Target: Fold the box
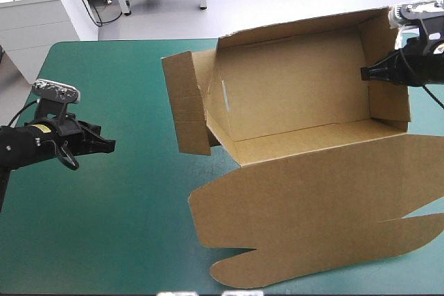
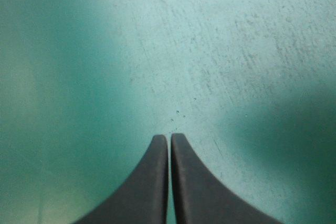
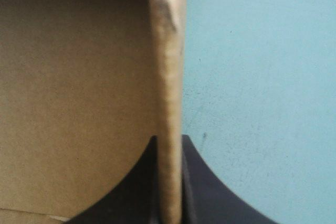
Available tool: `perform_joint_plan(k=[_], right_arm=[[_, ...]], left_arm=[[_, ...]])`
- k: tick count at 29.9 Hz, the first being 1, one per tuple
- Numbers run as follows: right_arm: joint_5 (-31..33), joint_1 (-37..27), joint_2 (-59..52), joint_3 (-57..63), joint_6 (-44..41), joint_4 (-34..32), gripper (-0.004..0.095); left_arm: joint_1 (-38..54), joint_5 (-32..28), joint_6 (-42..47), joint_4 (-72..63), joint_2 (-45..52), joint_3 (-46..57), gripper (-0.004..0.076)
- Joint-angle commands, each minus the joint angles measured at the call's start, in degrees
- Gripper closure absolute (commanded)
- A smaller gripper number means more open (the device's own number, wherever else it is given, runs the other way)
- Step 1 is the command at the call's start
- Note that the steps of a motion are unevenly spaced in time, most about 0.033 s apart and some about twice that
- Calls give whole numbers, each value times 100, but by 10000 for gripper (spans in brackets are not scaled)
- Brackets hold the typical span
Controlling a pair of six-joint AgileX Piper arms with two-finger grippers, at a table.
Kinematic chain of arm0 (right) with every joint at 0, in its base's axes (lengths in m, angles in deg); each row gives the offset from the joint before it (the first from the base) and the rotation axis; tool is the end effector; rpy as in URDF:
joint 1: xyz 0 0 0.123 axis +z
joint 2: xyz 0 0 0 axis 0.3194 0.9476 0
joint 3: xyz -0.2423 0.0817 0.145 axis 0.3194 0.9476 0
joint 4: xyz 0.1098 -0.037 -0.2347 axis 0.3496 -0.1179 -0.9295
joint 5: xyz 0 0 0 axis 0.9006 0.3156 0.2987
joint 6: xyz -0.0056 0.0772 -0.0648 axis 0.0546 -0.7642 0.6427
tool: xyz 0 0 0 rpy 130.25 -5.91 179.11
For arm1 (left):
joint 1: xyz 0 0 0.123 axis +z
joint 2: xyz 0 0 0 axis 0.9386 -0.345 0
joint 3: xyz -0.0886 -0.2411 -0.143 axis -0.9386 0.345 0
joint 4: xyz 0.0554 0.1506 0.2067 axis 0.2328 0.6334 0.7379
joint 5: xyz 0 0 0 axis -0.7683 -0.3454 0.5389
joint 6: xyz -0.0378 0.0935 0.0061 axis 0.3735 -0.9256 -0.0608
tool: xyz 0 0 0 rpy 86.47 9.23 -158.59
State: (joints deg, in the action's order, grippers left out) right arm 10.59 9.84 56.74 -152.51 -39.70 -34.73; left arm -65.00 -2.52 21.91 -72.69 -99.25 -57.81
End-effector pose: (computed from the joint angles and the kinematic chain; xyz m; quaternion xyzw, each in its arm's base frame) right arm 0.2746 -0.0104 0.4899 -0.0985 0.9020 0.0678 0.4149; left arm 0.2253 -0.0089 0.3774 0.1280 0.9131 -0.0660 0.3814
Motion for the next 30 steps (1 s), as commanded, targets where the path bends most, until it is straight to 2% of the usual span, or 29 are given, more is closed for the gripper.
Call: perform_joint_plan(k=[1,4,6,9,14,17,23,26,30], right_arm=[[30,-34,-270,-50,-9,278,927],[30,-34,-334,64,18,310,927],[30,-34,-357,150,42,371,927],[30,-34,-357,177,53,487,927],[30,-34,-357,177,103,651,927],[30,-34,-357,177,128,690,927],[30,-34,-357,177,167,738,927],[30,-34,-357,177,184,731,927],[30,-34,-357,177,184,766,927]], left_arm=[[430,-347,-442,-821,-199,116,706],[1062,-277,-1582,-2324,-420,407,706],[1489,-129,-2737,-3552,-620,700,707],[1728,-82,-3801,-4895,-886,1108,707],[1746,67,-3994,-5760,-1469,1401,710],[1746,520,-4023,-6062,-1906,1401,708],[1553,1828,-4695,-6950,-2682,1401,697],[1290,1966,-4836,-6963,-2857,1401,610],[928,2008,-4929,-7099,-2868,1401,395]])
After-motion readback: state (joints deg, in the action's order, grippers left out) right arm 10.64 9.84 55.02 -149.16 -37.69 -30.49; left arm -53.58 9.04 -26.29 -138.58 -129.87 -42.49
